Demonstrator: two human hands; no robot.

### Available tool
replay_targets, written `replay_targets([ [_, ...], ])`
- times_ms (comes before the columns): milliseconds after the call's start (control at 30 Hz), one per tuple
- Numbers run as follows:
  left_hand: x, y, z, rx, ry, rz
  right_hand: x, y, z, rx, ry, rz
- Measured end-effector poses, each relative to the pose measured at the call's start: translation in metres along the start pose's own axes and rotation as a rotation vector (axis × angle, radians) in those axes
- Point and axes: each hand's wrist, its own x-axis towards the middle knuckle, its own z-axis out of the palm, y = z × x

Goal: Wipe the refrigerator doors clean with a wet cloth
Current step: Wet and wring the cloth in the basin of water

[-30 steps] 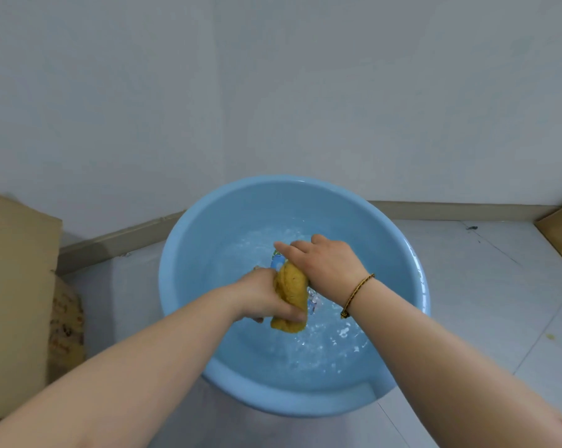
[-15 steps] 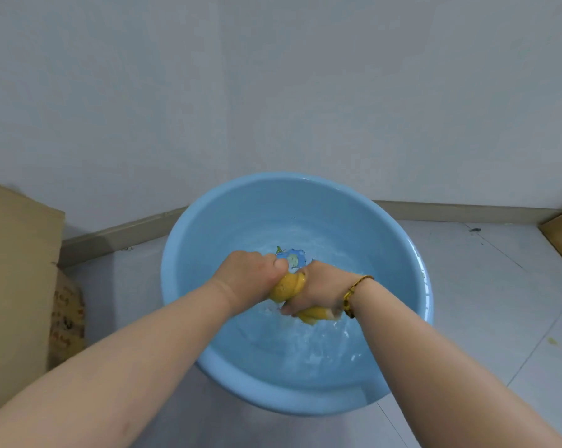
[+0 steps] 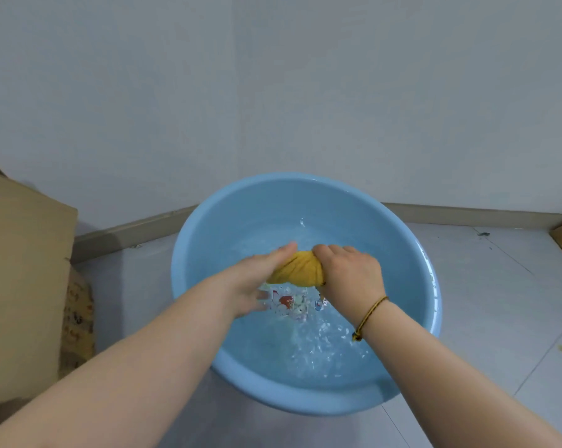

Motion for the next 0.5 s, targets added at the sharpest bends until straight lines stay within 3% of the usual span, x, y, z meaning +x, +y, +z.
replay_targets([
  [100, 0.014, 0.002, 0.011, -0.48, 0.095, 0.01, -0.005, -0.008, 0.019, 0.022, 0.443, -0.205],
  [167, 0.023, 0.001, 0.013, -0.617, 0.166, 0.066, -0.007, -0.017, 0.02, 0.136, 0.505, -0.238],
  [233, 0.027, 0.003, 0.013, -0.698, 0.166, 0.124, -0.009, -0.027, 0.015, 0.345, 0.437, -0.147],
  [300, 0.025, 0.012, 0.014, -0.727, 0.152, 0.215, -0.009, -0.036, -0.001, 0.702, 0.242, 0.151],
  [367, 0.021, 0.021, 0.016, -0.742, 0.15, 0.299, -0.007, -0.044, -0.011, 1.014, -0.057, 0.436],
  [500, 0.015, 0.028, 0.009, -0.78, 0.116, 0.389, 0.003, -0.049, -0.01, 1.114, -0.283, 0.38],
])
